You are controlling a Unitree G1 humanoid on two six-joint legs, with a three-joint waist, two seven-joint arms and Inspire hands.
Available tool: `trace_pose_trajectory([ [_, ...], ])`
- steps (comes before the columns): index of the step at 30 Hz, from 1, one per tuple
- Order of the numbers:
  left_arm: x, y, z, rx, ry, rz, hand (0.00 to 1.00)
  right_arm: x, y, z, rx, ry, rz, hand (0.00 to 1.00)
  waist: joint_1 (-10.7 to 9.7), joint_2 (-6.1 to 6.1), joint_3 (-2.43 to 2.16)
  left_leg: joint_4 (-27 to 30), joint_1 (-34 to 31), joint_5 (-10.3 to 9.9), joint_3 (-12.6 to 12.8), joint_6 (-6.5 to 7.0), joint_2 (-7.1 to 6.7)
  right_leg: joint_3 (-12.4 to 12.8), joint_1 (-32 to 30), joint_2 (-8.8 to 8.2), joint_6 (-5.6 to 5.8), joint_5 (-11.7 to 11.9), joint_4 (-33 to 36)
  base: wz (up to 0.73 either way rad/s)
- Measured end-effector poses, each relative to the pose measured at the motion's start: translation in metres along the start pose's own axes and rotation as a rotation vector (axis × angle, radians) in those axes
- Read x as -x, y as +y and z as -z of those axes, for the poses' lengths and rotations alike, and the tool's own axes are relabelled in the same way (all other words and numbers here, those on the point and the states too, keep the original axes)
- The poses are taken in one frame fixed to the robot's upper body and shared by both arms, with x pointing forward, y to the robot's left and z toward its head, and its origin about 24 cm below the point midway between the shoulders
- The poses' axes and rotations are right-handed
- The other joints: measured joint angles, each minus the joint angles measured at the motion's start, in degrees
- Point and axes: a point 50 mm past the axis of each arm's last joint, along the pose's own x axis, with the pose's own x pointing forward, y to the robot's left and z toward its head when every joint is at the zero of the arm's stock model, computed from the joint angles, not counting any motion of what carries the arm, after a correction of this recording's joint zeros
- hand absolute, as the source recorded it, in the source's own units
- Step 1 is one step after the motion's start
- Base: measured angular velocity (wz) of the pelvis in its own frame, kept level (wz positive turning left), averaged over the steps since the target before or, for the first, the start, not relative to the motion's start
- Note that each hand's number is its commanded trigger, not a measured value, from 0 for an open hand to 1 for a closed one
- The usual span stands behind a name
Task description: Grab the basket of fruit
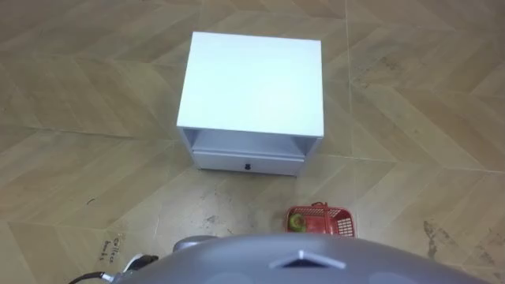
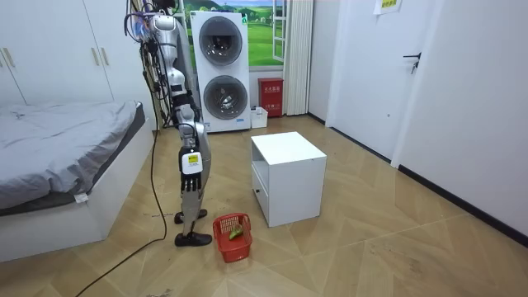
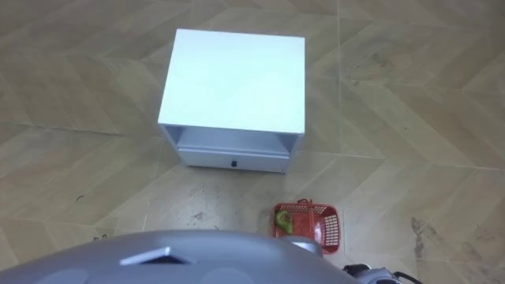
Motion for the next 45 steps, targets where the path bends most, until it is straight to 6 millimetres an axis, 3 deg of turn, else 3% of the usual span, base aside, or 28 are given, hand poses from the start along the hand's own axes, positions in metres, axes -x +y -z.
trace_pose_trajectory([
  [34,0.0,0.0,0.0,-0.006,-0.001,-0.004,0.0,0.0,0.0,-0.001,-0.06,0.004,0.021,0.0,-0.2,-0.22,-0.01,0.3,0.0,0.0,0.0,0.05,-0.06,-0.1,0.0,-0.23,0.0,0.0,0.4,0.0],
  [42,0.0,0.005,-0.005,0.012,-0.034,-0.017,0.0,0.0,-0.002,0.001,-0.109,-0.005,0.027,0.0,0.0,0.52,-0.1,3.7,-1.9,-1.0,1.3,0.92,-0.01,0.3,-5.2,-1.88,-0.04,-1.3,9.1,-0.07],
  [45,0.0,0.009,-0.012,0.015,-0.055,-0.027,0.0,0.001,-0.007,-0.007,-0.101,-0.037,0.051,0.0,0.2,0.67,-0.15,6.8,-5.3,-1.9,2.9,1.74,-0.05,1.8,-9.7,-2.58,0.03,-1.3,13.1,-0.26],
])
